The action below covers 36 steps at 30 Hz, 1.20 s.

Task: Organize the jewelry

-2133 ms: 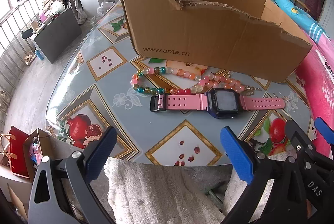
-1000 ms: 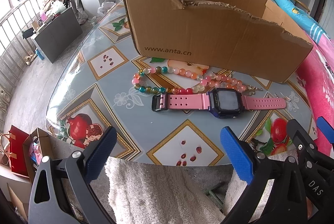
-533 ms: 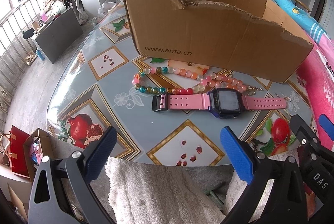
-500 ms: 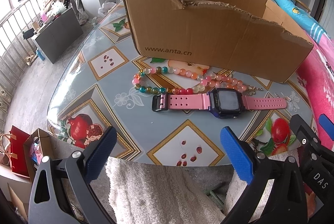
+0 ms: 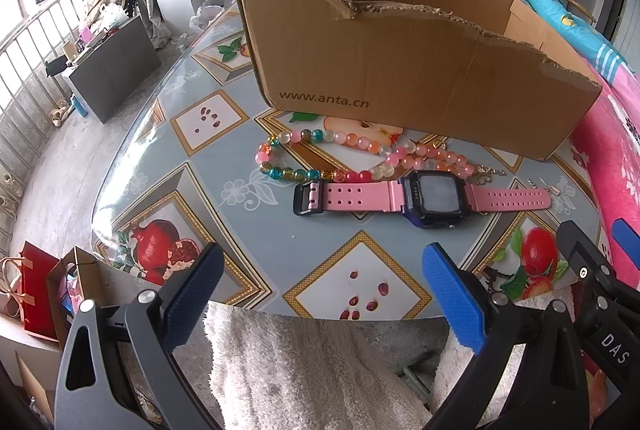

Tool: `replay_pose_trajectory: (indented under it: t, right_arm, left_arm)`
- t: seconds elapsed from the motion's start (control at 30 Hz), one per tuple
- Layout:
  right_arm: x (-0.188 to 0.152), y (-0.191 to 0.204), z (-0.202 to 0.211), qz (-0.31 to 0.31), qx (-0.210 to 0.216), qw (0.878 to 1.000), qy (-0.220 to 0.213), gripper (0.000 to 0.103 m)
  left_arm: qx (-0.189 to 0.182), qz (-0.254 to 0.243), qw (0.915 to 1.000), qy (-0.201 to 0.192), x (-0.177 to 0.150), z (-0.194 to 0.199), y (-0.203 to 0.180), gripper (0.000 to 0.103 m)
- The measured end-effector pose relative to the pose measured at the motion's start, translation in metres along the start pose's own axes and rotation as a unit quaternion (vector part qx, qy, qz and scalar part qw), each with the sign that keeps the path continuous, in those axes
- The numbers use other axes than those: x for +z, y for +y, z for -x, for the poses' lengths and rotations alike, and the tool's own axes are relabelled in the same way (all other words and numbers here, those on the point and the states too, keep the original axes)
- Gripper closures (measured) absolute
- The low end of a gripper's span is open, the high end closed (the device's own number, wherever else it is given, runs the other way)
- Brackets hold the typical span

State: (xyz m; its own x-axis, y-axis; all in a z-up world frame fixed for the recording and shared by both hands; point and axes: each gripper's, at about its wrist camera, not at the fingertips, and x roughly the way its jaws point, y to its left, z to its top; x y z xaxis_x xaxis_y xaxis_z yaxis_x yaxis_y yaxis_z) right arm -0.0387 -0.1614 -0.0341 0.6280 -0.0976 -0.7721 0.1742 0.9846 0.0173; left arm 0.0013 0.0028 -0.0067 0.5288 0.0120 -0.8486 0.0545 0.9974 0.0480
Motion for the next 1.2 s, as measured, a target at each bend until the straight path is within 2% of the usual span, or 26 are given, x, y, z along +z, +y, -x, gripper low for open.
replay_pose_trajectory:
  t: [0.83,0.97,1.1,1.2]
  right_arm:
    - [0.009,-0.001,-0.001,0.013,0.015,1.000,-0.020,0.007]
    - [0.014,0.001,-0.001,0.034,0.032,0.998,-0.036,0.007]
    - [0.019,0.011,0.003,0.076,0.056,0.994,-0.062,0.007]
    - [0.022,0.023,-0.001,0.116,0.094,0.987,-0.063,0.007]
  left_arm:
    - [-0.002,0.004,1.0000,0.001,0.002,-0.011,0.007,0.006]
    - [-0.005,0.000,1.0000,-0.001,0.004,-0.014,0.008,0.006]
    - [-0.024,-0.002,0.9996,-0.015,0.006,-0.014,0.012,0.006]
    - [-0.037,-0.005,0.9987,-0.034,0.006,-0.013,0.017,0.006]
